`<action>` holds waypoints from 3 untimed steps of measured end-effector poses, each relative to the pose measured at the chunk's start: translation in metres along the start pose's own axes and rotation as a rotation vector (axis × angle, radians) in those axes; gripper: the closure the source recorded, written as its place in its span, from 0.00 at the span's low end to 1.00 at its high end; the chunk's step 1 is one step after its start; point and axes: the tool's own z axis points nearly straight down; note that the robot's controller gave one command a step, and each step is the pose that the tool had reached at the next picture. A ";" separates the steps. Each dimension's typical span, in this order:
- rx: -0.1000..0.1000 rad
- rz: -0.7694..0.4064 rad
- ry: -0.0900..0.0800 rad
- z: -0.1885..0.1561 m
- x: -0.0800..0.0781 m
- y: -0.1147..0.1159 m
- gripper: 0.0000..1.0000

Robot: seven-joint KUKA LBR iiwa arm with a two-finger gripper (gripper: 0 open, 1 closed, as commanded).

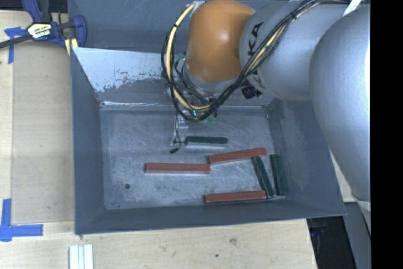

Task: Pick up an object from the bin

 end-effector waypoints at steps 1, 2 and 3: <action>0.001 -0.047 0.001 0.021 0.116 0.006 0.00; 0.000 -0.068 -0.005 0.061 0.098 0.010 0.00; -0.001 -0.067 -0.007 0.060 0.097 0.011 1.00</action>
Offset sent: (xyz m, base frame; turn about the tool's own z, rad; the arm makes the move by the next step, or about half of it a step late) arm -0.1128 0.0060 -0.0186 -0.0421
